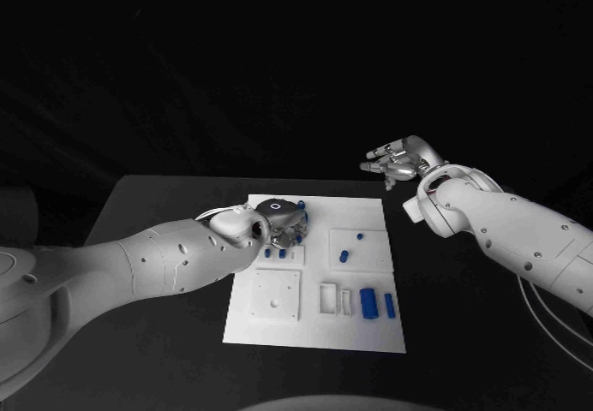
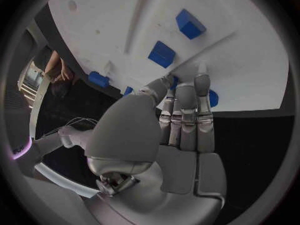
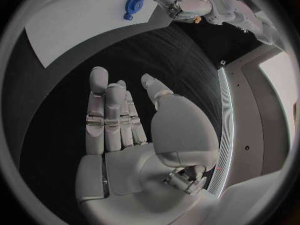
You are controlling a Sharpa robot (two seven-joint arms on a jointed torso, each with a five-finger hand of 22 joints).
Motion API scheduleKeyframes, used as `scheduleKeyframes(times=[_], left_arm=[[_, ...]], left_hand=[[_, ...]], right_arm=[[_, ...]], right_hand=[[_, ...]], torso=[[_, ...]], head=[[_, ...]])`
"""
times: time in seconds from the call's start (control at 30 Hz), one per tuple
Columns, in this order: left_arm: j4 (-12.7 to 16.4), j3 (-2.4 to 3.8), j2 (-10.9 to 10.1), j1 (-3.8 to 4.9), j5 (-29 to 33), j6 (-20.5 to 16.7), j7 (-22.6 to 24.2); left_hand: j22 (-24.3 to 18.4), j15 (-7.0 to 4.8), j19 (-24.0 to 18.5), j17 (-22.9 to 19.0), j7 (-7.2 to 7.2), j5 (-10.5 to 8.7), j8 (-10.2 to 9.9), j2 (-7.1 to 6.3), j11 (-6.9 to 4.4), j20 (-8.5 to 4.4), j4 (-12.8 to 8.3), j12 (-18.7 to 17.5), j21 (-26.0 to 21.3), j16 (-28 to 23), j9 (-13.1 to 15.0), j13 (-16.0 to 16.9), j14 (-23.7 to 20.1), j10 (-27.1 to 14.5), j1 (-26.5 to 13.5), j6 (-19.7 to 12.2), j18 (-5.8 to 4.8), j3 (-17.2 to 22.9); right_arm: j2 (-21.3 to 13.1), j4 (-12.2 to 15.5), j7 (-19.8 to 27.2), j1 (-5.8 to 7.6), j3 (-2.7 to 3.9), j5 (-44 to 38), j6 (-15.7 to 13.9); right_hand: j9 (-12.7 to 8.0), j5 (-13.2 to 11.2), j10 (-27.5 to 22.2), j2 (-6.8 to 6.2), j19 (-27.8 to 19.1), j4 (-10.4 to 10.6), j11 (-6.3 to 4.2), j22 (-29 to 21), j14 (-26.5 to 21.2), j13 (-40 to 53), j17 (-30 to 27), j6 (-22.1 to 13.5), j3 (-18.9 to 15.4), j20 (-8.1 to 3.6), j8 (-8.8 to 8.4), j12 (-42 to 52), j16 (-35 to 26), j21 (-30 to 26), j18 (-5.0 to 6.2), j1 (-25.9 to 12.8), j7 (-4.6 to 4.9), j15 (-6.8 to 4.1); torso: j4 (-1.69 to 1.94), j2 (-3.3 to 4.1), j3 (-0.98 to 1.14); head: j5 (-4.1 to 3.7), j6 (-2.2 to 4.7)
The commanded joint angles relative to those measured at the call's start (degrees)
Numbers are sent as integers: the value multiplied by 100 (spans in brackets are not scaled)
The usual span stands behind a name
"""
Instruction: Assemble the parts on the task board
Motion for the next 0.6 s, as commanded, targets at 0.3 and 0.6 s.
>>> scheduleKeyframes(times=[0.3, 0.6], left_arm=[[-85, 4, 66, -26, 45, 109, 104], [-114, 6, 66, -30, 47, 13, 122]], left_hand=[[119, -15, 3, 7, -9, -56, -14, 187, -30, 4, 36, -27, 55, 40, -1, -6, 94, 188, 53, 185, 76, -93], [123, -12, -2, 13, 7, -33, -16, 304, -47, 0, -27, -27, 105, 43, 2, -5, 116, 367, 128, 343, 84, -209]], right_arm=[[4, 20, 55, -2, 3, -55, 28], [4, 24, 55, -2, 3, -57, 20]], right_hand=[[7, 34, 40, 0, 201, 2, -4, -6, 21, -9, -5, -2, 4, 40, 1, -30, -14, 5, 113, -40, 24, 37], [8, 37, 51, 4, 198, 23, -5, -36, 19, -8, -18, 8, -12, 40, 2, -49, -13, 18, 112, -30, 22, 37]], torso=[[2, -1, 0], [7, -7, -3]], head=[[-22, -27], [-33, -26]])
